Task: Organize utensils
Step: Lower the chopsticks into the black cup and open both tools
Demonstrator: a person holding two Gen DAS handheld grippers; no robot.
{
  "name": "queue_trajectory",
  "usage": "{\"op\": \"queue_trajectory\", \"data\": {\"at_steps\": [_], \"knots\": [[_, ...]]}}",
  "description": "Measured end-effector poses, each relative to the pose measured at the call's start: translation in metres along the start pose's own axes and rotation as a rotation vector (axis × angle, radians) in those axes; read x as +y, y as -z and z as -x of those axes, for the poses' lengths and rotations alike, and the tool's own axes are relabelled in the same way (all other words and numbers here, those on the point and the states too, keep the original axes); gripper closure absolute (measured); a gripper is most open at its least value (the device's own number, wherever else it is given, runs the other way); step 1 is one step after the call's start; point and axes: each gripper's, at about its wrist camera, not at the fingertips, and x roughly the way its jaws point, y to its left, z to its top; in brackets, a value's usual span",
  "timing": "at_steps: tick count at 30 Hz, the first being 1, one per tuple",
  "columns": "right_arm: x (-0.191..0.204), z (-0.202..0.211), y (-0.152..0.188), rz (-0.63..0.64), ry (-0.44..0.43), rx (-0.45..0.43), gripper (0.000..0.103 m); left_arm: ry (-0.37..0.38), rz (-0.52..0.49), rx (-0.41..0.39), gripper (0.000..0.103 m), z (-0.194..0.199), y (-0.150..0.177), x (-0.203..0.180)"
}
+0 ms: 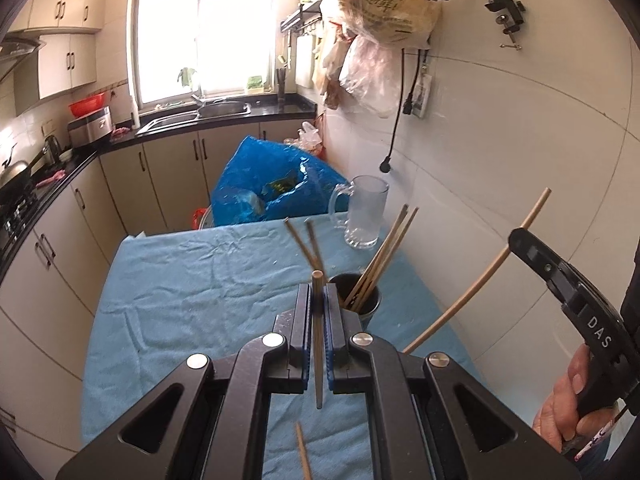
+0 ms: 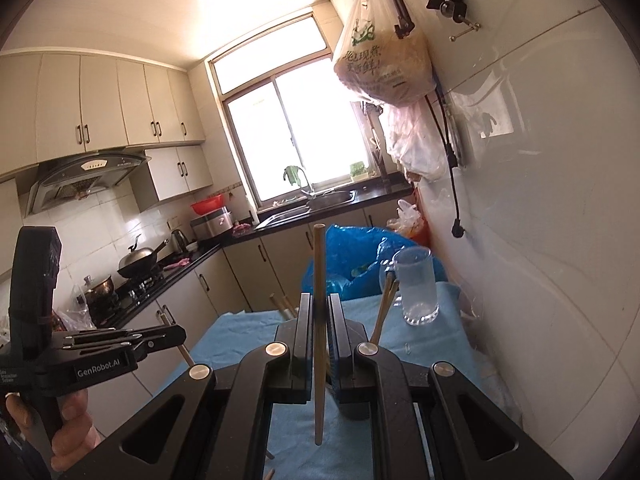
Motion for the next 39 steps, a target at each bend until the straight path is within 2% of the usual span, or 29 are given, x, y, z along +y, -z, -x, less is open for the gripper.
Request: {"op": "queue_trajectory", "data": {"at_steps": [14, 25, 31, 39], "knots": [[-0.019, -0.015, -0.037, -0.013, 0.031, -0.042, 0.095, 0.023, -0.018, -0.06, 0.098, -0.011, -0.046, -0.028], [-0.015, -0.047, -0.057, 0.025, 0.057, -0.055, 0.095, 0.017, 0.002, -0.095, 0.098, -0.03, -0.084, -0.029], [-0.018, -0.071, -0.055, 0.037, 0.076, -0.033, 0.095, 0.03, 0.036, -0.095, 0.098, -0.053, -0.088, -0.023], [-0.021, -0.106, -0.038, 0.06, 0.098, 0.03, 0.095, 0.028, 0.05, -0.037, 0.098, -0.086, -0.074, -0.015]]}}
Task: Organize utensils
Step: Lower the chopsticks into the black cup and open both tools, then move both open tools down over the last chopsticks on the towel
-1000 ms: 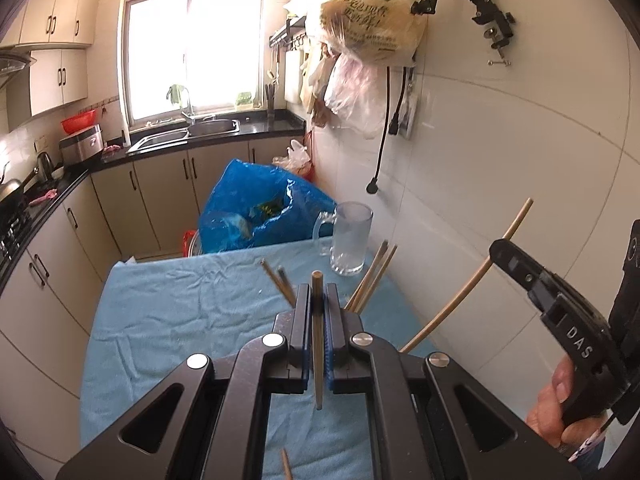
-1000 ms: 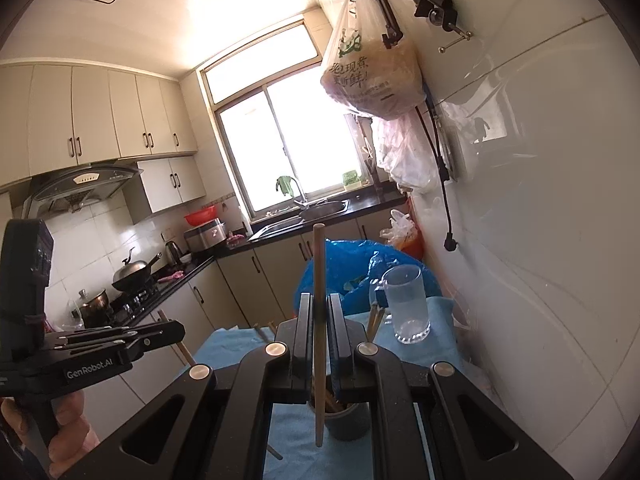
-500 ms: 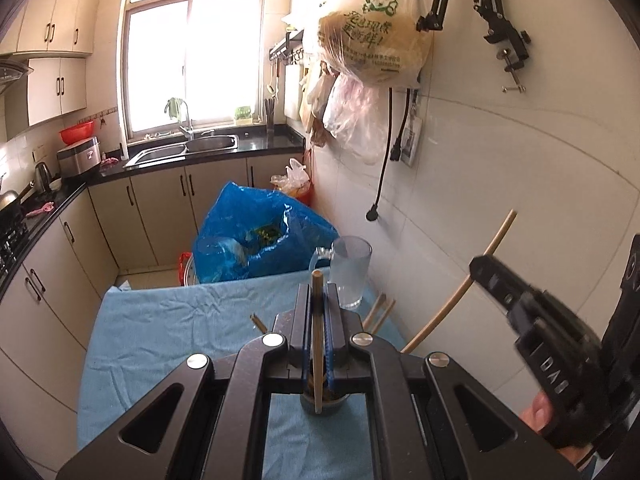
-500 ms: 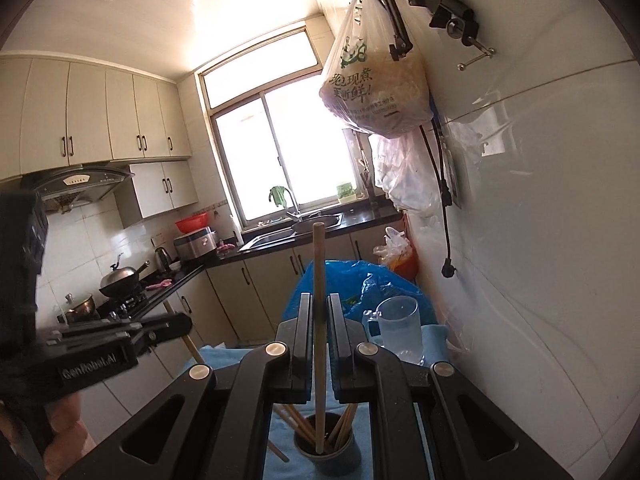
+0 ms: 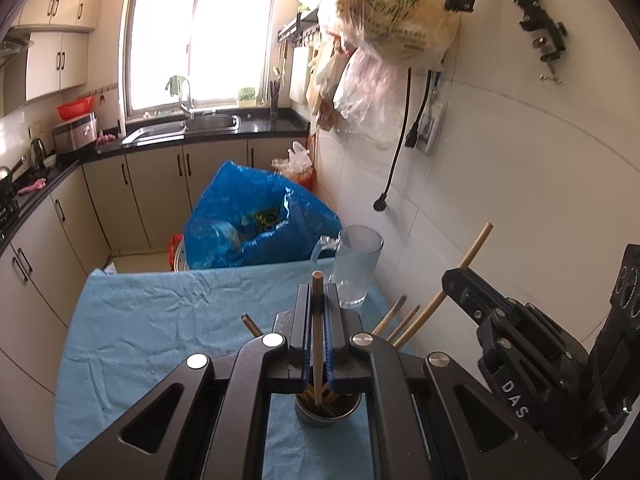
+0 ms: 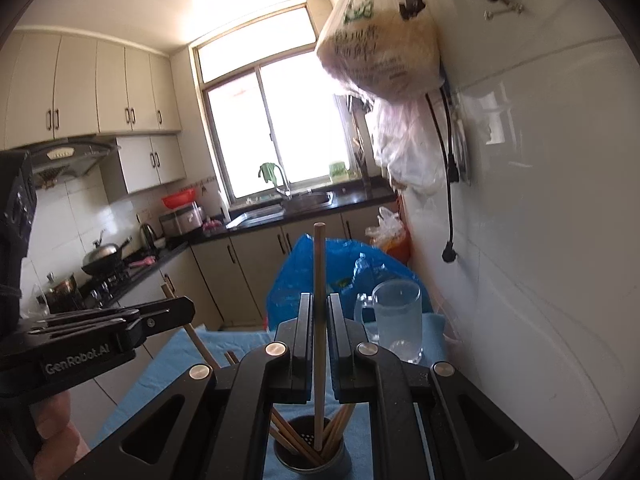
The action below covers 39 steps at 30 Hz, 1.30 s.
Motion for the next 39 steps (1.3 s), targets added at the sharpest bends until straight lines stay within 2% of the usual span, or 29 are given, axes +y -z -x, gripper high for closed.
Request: {"op": "queue_trajectory", "data": {"at_steps": [7, 16, 17, 18, 19, 20, 21, 30, 35, 39], "knots": [[-0.001, -0.021, 0.023, 0.021, 0.014, 0.069, 0.095, -0.004, 0.0, 0.041, 0.098, -0.014, 0.016, 0.008], [-0.005, -0.028, 0.031, 0.011, 0.017, 0.113, 0.095, -0.009, 0.017, 0.068, 0.097, -0.017, 0.025, 0.014], [-0.004, -0.028, 0.031, 0.009, 0.015, 0.116, 0.095, -0.006, 0.02, 0.071, 0.096, -0.017, 0.025, 0.015], [-0.005, -0.028, 0.031, 0.007, 0.013, 0.119, 0.095, -0.004, 0.024, 0.073, 0.09, -0.017, 0.025, 0.016], [-0.005, -0.027, 0.031, 0.005, 0.012, 0.12, 0.094, -0.004, 0.027, 0.072, 0.08, -0.016, 0.025, 0.016], [-0.004, -0.026, 0.029, 0.006, 0.012, 0.12, 0.093, -0.007, 0.03, 0.063, 0.077, -0.014, 0.025, 0.017], [-0.004, -0.024, 0.028, 0.007, 0.011, 0.117, 0.092, -0.011, 0.031, 0.052, 0.074, -0.011, 0.025, 0.018], [-0.003, 0.014, 0.017, -0.008, 0.005, 0.038, 0.091, 0.009, 0.046, -0.016, 0.074, 0.033, 0.023, 0.028], [0.004, 0.049, 0.016, -0.023, -0.034, -0.004, 0.085, 0.011, 0.057, -0.058, 0.071, 0.067, 0.031, 0.04], [0.015, 0.07, 0.026, -0.027, -0.066, -0.002, 0.084, -0.001, 0.063, -0.069, 0.07, 0.087, 0.043, 0.051]]}}
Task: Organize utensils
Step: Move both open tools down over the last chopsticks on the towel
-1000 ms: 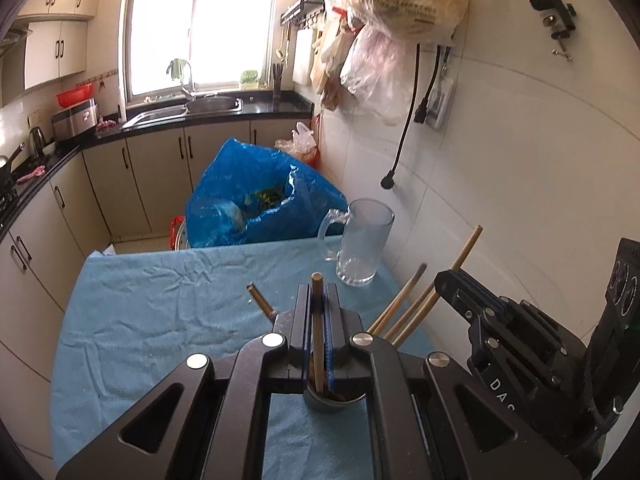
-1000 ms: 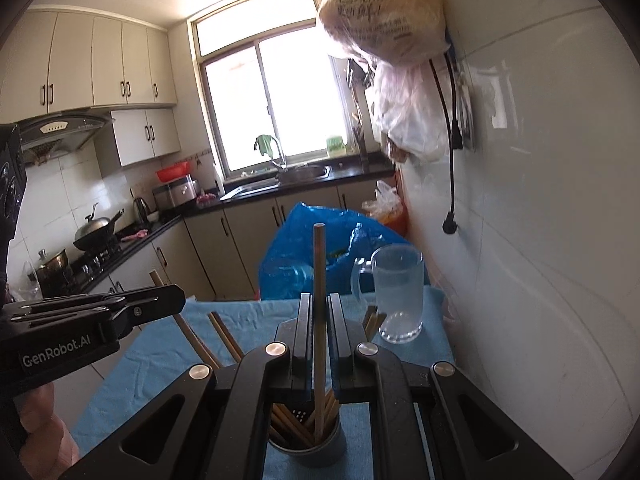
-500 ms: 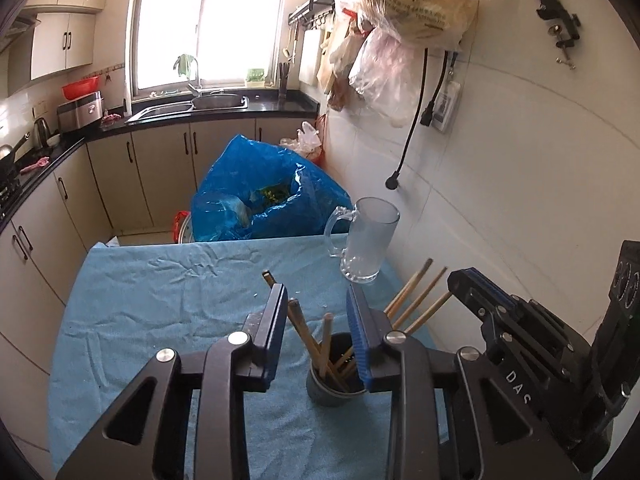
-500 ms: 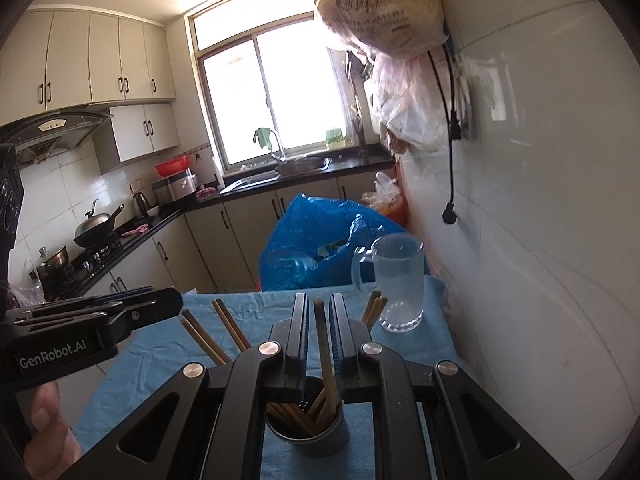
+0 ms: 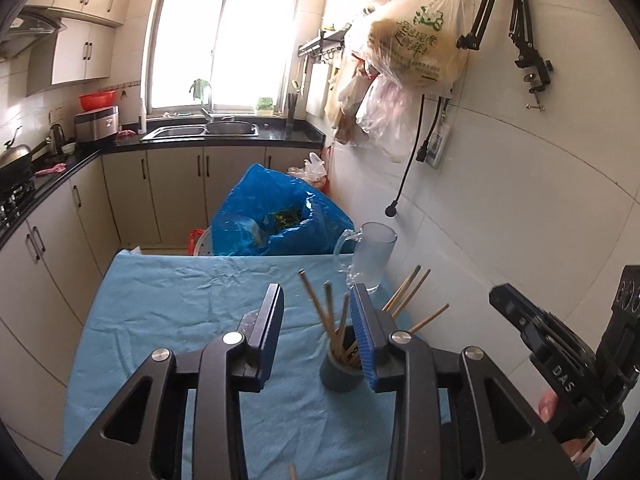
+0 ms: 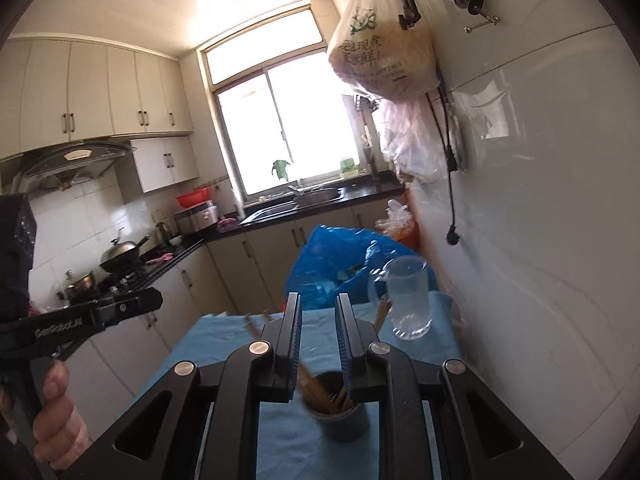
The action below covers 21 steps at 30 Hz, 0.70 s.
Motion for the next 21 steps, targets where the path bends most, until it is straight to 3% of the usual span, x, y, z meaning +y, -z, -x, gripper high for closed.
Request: {"op": "queue_trajectory", "data": {"at_steps": [5, 9, 14, 21], "knots": [[0.02, 0.009, 0.028, 0.019, -0.051, 0.064, 0.078, -0.027, 0.01, 0.027, 0.069, 0.019, 0.025, 0.024], [0.036, 0.003, 0.061, 0.031, -0.09, 0.169, 0.075, -0.063, 0.015, 0.073, 0.068, 0.023, 0.053, 0.045], [0.057, -0.026, 0.116, 0.049, -0.119, 0.373, 0.071, -0.109, 0.064, 0.177, 0.068, 0.013, 0.097, 0.082], [0.076, -0.076, 0.186, -0.01, -0.131, 0.672, 0.071, -0.154, 0.182, 0.406, 0.068, -0.02, 0.171, 0.144]]}}
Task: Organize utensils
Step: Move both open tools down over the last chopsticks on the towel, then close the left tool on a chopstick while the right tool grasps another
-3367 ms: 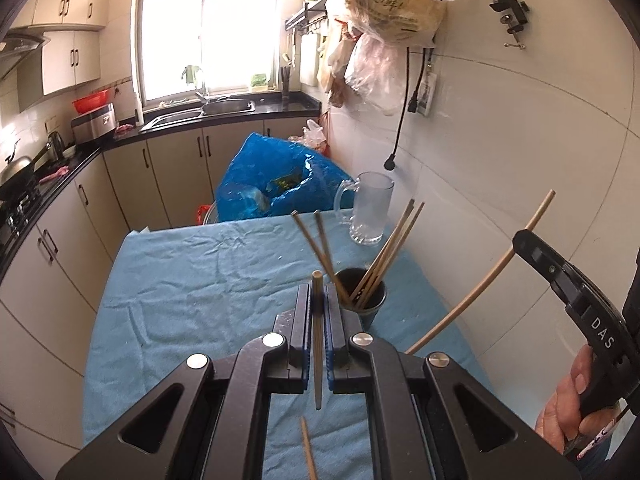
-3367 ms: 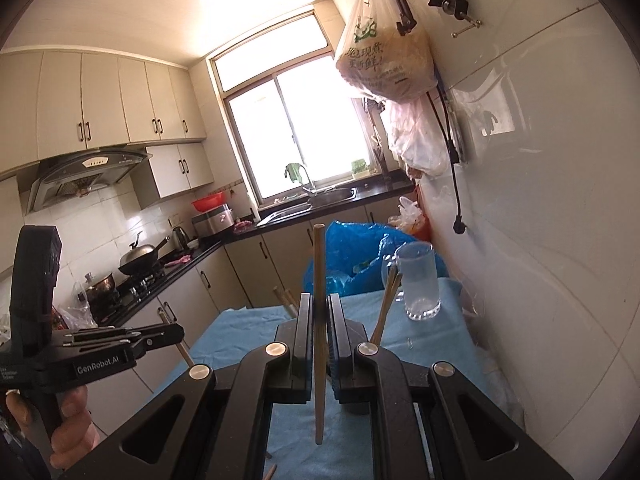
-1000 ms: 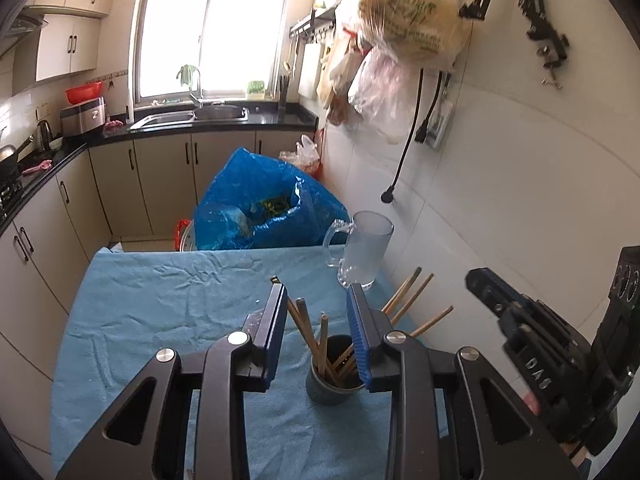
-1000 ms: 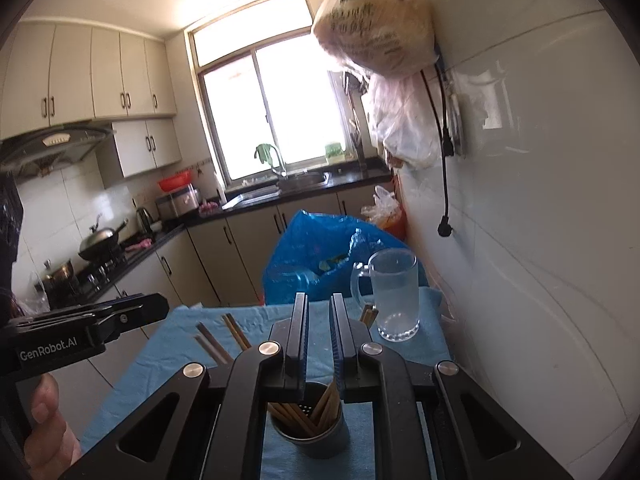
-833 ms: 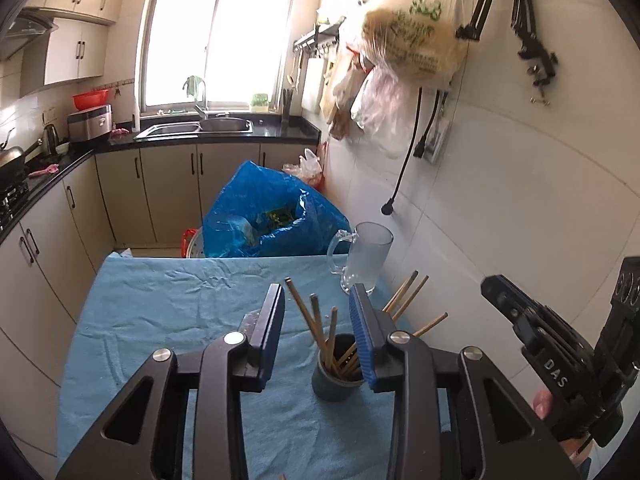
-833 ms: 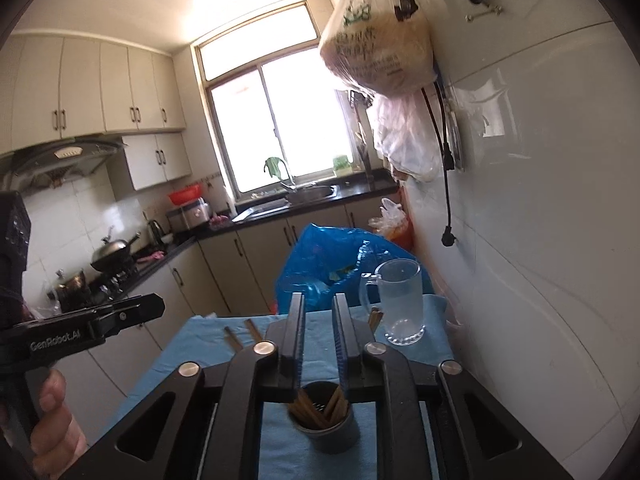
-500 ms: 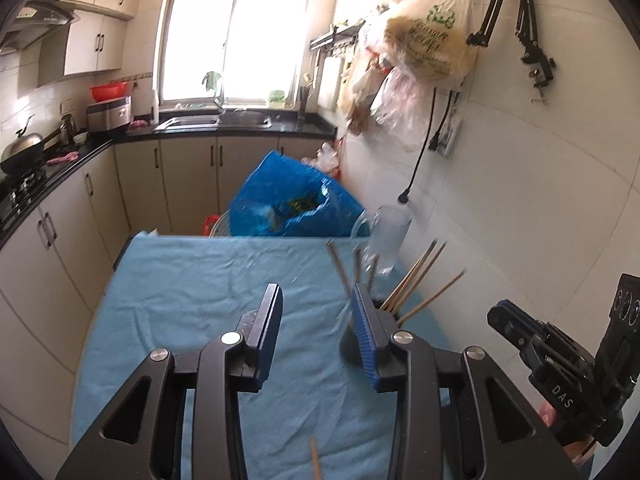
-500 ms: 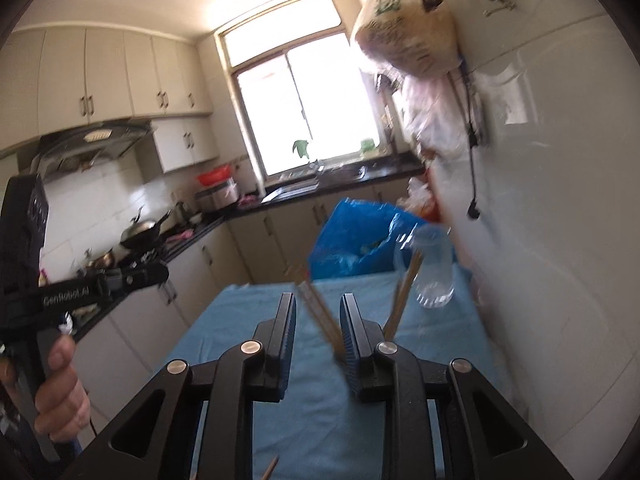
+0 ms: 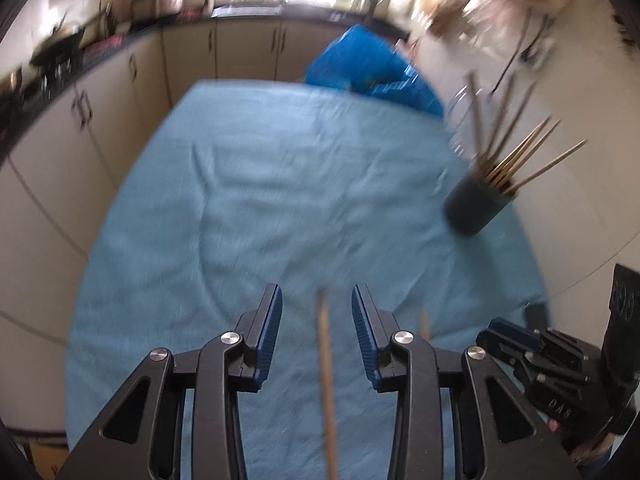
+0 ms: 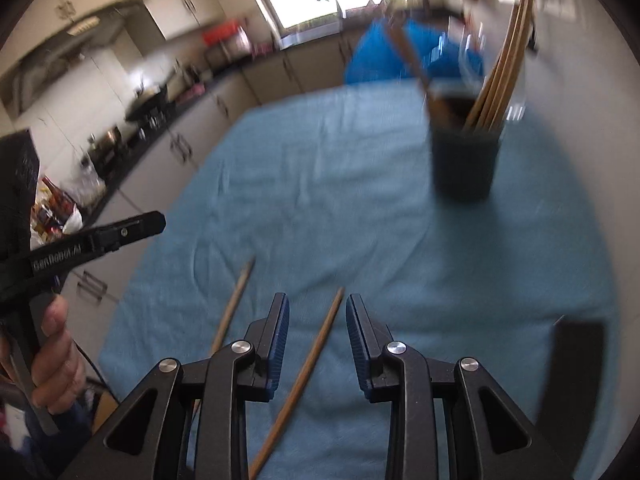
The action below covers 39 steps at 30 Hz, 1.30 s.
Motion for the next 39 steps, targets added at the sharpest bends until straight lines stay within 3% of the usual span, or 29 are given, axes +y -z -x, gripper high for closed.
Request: {"op": "queue_trajectory", "data": {"at_steps": [4, 9, 15, 18, 19, 20, 23, 29, 33, 36, 38, 39], "knots": [[-0.001, -0.035, 0.002, -0.044, 0.018, 0.107, 0.071, 0.005, 0.043, 0.061, 0.068, -0.017, 0.02, 0.024], [-0.004, -0.057, 0.001, -0.085, 0.048, 0.165, 0.071, 0.013, 0.046, 0.084, 0.068, -0.025, 0.032, 0.033], [0.014, -0.079, 0.006, -0.041, 0.099, 0.22, 0.071, 0.022, 0.051, 0.091, 0.068, -0.03, 0.033, 0.042], [0.024, -0.082, 0.007, 0.014, 0.172, 0.206, 0.075, 0.021, 0.058, 0.099, 0.068, -0.032, 0.033, 0.045], [0.024, -0.083, 0.007, 0.016, 0.182, 0.205, 0.081, 0.019, 0.059, 0.103, 0.068, -0.034, 0.032, 0.045], [0.024, -0.083, 0.006, 0.028, 0.198, 0.206, 0.093, 0.018, 0.059, 0.107, 0.068, -0.035, 0.032, 0.045], [0.019, -0.084, 0.004, 0.043, 0.198, 0.205, 0.095, 0.014, 0.047, 0.125, 0.068, -0.041, 0.03, 0.039], [0.006, -0.063, 0.002, -0.038, 0.078, 0.148, 0.096, 0.009, 0.006, 0.195, 0.068, -0.07, 0.018, 0.011], [0.001, -0.043, 0.002, -0.05, 0.05, 0.093, 0.096, -0.042, -0.029, 0.24, 0.07, -0.095, 0.012, -0.009], [-0.001, -0.033, 0.003, -0.054, 0.041, 0.065, 0.096, -0.123, -0.074, 0.209, 0.07, -0.104, 0.008, -0.025], [-0.002, -0.029, 0.002, -0.054, 0.038, 0.051, 0.096, -0.181, -0.089, 0.202, 0.079, -0.106, 0.007, -0.033], [-0.002, -0.027, 0.001, -0.055, 0.032, 0.044, 0.096, -0.184, -0.096, 0.196, 0.09, -0.107, 0.007, -0.036]]}}
